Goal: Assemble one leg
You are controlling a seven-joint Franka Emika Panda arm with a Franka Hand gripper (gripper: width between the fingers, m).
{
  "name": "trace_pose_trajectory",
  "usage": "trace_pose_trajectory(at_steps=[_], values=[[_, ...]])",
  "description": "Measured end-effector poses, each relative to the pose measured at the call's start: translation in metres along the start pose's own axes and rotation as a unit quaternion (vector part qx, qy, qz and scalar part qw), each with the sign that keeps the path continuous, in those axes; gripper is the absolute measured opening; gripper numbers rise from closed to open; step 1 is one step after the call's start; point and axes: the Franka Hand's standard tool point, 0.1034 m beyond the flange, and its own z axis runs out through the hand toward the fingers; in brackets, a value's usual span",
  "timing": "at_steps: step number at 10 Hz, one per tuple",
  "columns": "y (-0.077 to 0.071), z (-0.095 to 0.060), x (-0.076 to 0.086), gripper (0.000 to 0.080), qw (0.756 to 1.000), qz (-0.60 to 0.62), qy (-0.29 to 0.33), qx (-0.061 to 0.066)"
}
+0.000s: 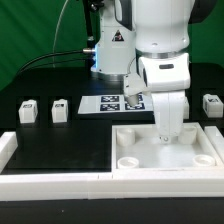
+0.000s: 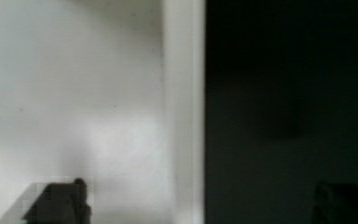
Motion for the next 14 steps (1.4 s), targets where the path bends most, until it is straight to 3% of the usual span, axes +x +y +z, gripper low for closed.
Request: trace_pose_trajectory(at_steps=[2,4,5,8,11,14], values=[[0.001,-0.007,0.001,0.0646,1.000,0.001,-0.001,-0.003],[-0.003,-0.027,0.004,0.0649,1.000,0.008,-0.006,-0.016],[-0.009,-0.040,0.005,0.0649,1.000,0.012,-0.010,-0.024],[-0.035,-0.061,0.003,0.0649,0.998,0.043,-0.020,-0.034],[-0.036,-0.059,0.002,0.0649,0.997,0.061,-0.019,-0.031],[-0.038,-0.058,0.001,0.0649,0.978,0.207,-0.014,-0.032]])
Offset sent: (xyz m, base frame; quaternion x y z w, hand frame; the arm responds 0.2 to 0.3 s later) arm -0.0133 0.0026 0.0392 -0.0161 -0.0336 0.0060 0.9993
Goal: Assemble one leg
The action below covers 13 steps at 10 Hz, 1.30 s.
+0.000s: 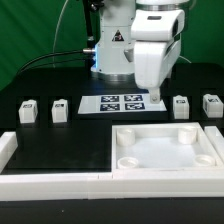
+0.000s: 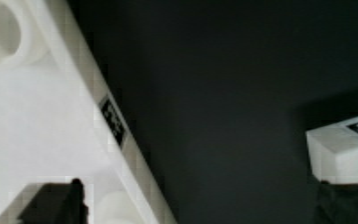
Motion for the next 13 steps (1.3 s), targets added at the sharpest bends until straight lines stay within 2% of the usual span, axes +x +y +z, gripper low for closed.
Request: trace_pose_trajectory(at_steps=[1,3,5,8,11,13], values=[[-0.003,0.003,-0.007,0.0649,0.997,0.076,0.004,0.004],[-0.011,0.005,-0.007,0.0649,0.981,0.195,0.004,0.007],[-0.022,0.007,0.001,0.0649,0.939,0.344,0.002,0.012],[-0.042,0.009,0.021,0.0649,0.907,0.422,-0.001,0.016],[-0.069,0.011,0.053,0.0649,0.886,0.463,-0.003,0.018],[-0.085,0.014,0.071,0.0649,0.883,0.470,-0.005,0.019]])
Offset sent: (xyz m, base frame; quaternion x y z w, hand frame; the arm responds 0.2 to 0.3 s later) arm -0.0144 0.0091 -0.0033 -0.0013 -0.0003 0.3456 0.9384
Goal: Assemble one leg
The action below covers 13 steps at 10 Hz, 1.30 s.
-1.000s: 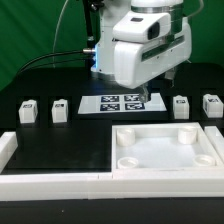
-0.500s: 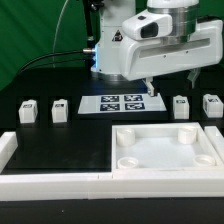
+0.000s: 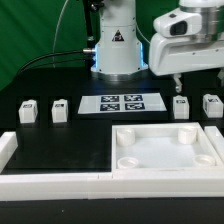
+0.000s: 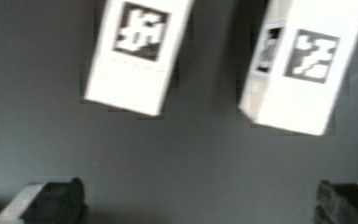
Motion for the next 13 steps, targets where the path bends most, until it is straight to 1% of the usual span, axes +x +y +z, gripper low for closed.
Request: trace_pose_trajectory(at_steps=[1,2,3,4,5,6,7,8,9,10,11,12,13], values=[[-0.007,0.001,0.000,0.0649,1.000,-0.003,0.000,0.000],[-0.006,0.000,0.002,0.0649,1.000,-0.002,0.000,0.000],[-0.004,0.000,-0.001,0.0649,1.000,-0.002,-0.018,-0.003],[-0.005,0.000,0.000,0.0649,1.000,-0.001,-0.017,-0.002],[-0.004,0.001,-0.002,0.0649,1.000,-0.002,-0.027,-0.003],[0.000,0.003,-0.011,0.0649,0.997,-0.005,-0.078,-0.007],[0.002,0.010,-0.018,0.0649,0.992,0.009,-0.126,-0.007],[-0.004,0.015,-0.024,0.0649,0.988,0.016,-0.155,-0.010],[-0.011,0.017,-0.034,0.0649,0.976,0.022,-0.216,-0.012],[-0.017,0.018,-0.034,0.0649,0.963,0.031,-0.266,-0.013],[-0.021,0.021,-0.030,0.0649,0.955,0.036,-0.295,-0.010],[-0.024,0.021,-0.032,0.0649,0.941,0.036,-0.336,-0.009],[-0.028,0.026,-0.024,0.0649,0.944,0.036,-0.327,-0.005]])
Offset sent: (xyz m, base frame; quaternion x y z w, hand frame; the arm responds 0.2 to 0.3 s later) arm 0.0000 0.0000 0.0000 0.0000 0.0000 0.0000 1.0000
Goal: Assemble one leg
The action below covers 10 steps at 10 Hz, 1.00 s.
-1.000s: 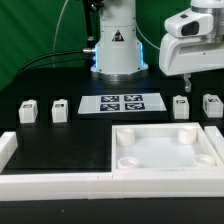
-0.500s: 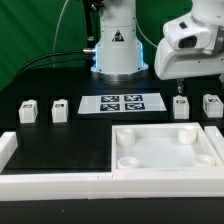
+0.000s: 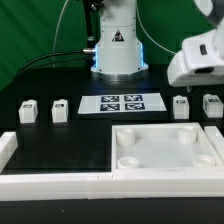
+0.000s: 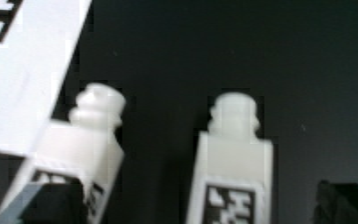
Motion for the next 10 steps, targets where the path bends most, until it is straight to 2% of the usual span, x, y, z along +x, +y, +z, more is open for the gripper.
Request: trace_pose_trajectory(at_steps=[2,4,6,8,10], values=[[-0.004,0.003,0.002,0.0649,1.000,-0.003,-0.003,0.000],[-0.008,0.003,0.012,0.0649,1.000,-0.005,-0.009,0.003],[-0.008,0.006,0.012,0.0649,0.999,-0.009,-0.048,0.000],[-0.011,0.009,0.024,0.0649,0.999,-0.008,-0.045,0.006],[-0.009,0.016,0.027,0.0649,0.999,-0.007,-0.050,0.007]])
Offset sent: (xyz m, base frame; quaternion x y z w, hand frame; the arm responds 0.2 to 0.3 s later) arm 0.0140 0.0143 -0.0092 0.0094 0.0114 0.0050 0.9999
